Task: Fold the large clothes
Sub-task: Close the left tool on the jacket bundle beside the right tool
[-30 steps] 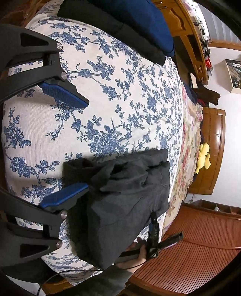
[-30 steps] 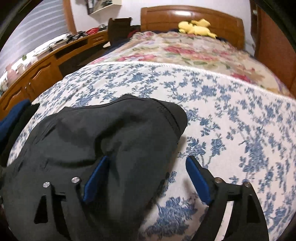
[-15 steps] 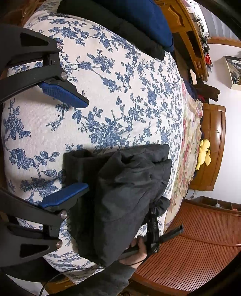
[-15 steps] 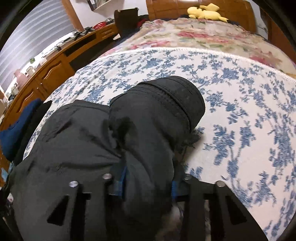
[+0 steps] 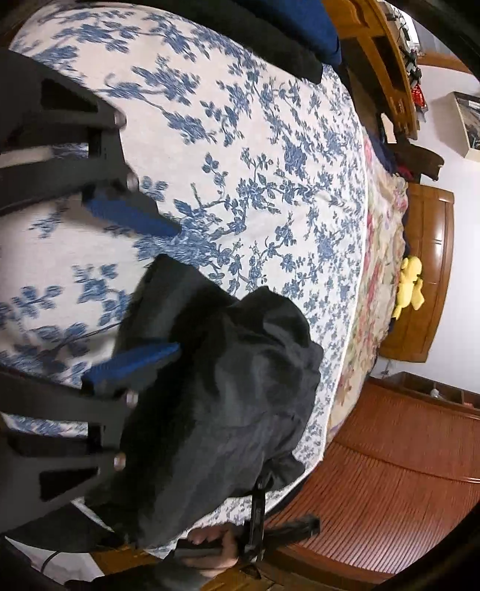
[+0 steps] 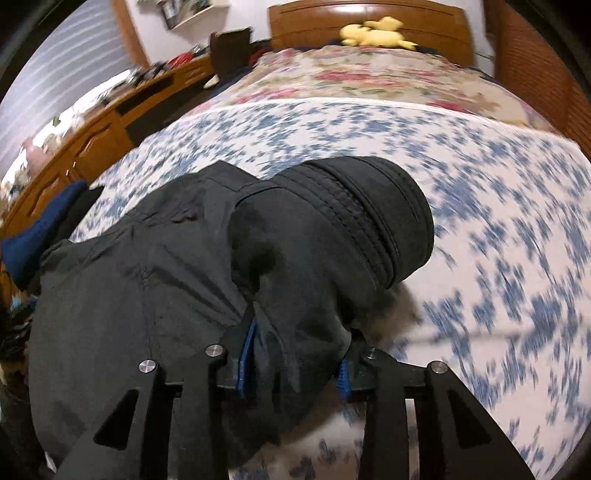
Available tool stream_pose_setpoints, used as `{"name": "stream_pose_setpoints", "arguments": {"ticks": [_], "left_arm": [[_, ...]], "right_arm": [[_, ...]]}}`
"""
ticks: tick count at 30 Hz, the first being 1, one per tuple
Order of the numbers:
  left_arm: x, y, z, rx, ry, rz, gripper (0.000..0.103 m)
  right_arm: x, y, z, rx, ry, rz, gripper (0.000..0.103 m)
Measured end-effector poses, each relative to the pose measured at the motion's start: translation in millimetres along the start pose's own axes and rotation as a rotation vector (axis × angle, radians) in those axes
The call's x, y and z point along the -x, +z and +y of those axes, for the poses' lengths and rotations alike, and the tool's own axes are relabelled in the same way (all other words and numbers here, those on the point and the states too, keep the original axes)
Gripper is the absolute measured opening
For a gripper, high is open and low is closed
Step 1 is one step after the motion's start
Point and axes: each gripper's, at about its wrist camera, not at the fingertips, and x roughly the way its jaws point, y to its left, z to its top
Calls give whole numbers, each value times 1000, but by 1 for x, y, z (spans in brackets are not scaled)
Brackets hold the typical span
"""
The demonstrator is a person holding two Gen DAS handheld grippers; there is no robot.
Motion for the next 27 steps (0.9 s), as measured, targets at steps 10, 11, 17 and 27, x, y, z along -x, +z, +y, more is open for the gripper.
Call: {"name": "stream_pose_setpoints", "arguments": {"ticks": [10,11,17,27], "left_arm": [[-18,0,-7,4,1,49,53],[-19,-1,-7,8,2,53,53],[-22,-5,-6,19,12,70,53],[-31,-3,-8,39,47,96,55]], "right_arm": [[-17,5,2,-44,-69,-21,70],[-22,7,3,-49,-75,-22,73],[-39,7,11,-57,-89,-24,78],[-43,2,4,-73,-68,-23,80]]}}
